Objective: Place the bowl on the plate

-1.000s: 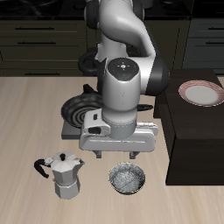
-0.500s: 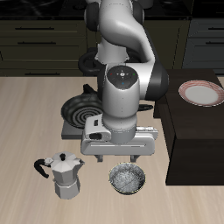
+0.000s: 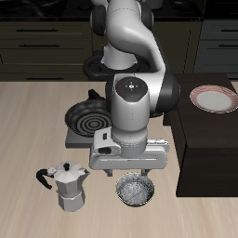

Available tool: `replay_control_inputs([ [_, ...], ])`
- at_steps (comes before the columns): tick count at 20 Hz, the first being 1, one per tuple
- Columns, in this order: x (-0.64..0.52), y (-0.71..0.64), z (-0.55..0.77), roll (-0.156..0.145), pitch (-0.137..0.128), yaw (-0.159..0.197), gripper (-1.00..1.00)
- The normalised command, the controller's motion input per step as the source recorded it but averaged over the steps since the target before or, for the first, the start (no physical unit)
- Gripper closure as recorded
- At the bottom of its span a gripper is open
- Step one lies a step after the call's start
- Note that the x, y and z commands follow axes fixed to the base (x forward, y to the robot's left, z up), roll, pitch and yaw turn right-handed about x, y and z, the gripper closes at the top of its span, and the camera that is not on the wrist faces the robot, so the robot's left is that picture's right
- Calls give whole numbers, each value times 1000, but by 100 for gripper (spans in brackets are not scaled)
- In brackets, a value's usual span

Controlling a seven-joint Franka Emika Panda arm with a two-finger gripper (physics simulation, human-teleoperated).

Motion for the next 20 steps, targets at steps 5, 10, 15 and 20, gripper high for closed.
replay_control_inputs([
  [5,20,64,-174,19,24,1,-100],
  [10,25,-1,-166,-6,20,-2,-100],
  [15,24,-105,-82,-11,14,-5,-100],
  [20,13,-96,-122,-17,14,-10,-100],
])
